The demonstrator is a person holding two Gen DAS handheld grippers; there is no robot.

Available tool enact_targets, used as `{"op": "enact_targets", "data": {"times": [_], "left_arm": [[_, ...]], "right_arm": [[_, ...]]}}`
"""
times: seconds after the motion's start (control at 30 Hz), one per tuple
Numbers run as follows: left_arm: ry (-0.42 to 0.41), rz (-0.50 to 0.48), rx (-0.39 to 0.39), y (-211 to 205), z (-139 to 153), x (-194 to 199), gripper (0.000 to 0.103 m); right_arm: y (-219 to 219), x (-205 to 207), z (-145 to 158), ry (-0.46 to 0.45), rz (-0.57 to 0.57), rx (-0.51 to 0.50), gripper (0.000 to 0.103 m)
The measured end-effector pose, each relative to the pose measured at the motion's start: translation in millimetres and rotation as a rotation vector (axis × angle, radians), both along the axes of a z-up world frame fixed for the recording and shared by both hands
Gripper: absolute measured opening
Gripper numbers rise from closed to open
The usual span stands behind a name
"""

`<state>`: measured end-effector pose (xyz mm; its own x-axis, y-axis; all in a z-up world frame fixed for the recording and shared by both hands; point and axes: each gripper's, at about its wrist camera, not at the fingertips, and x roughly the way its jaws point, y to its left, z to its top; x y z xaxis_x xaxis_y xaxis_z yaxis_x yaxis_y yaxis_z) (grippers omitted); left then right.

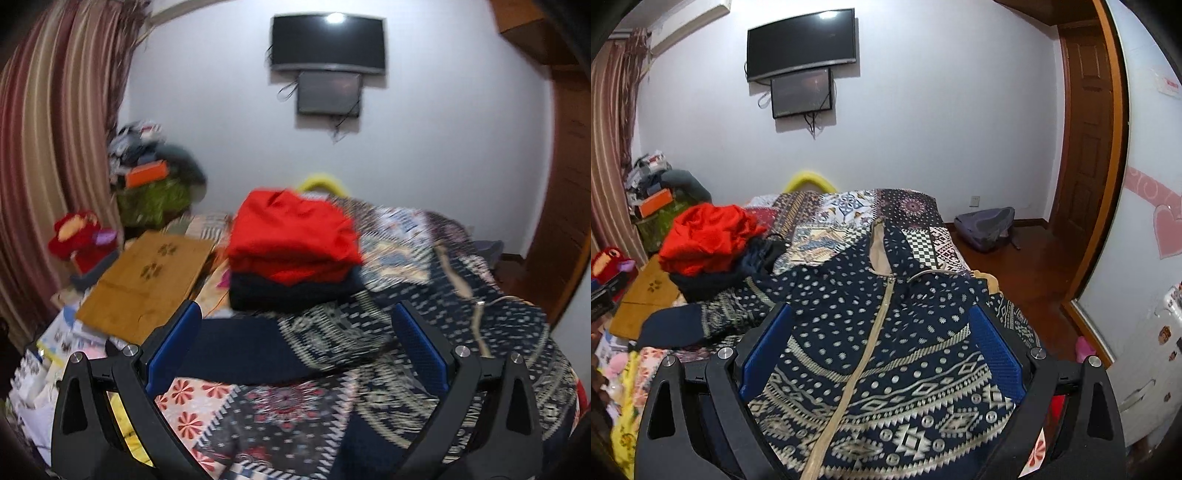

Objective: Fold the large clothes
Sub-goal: 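Grasp the navy hoodie sleeve cuff with the left gripper and lift it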

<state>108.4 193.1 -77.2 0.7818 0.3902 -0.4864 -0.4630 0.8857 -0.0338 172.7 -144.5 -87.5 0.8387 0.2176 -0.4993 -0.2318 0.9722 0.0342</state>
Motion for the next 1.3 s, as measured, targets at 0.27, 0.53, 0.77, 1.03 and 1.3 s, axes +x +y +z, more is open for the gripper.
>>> {"op": "enact_targets", "data": {"times": [0.27, 0.53, 0.77, 1.03, 1.3], "left_arm": [[0.112, 0.125, -0.165, 89.0, -64.3, 7.2, 0.103], [0.172, 0.220, -0.519, 174.5, -135.6, -5.4, 0.103], [0.137, 0.194, -0.832, 211.9, -182.4, -11.6, 0.100], [0.091, 0.181, -0.896, 226.7, -195.0, -6.2, 0.086], [0.166, 0.249, -0.735, 234.5, -191.4, 25.7, 0.068]], "right_arm": [[16.5, 43.0, -22.6, 0.070, -0.022, -0.062, 0.094], [30.4, 73.0, -53.5, 0.188, -0.039, -0.081, 0.094], [42.9, 84.3, -68.5, 0.238, -0.026, -0.100, 0.094], [53.8, 86.6, -69.2, 0.224, -0.012, -0.136, 0.094], [59.3, 79.7, -60.5, 0.200, -0.003, -0.153, 0.094]]}}
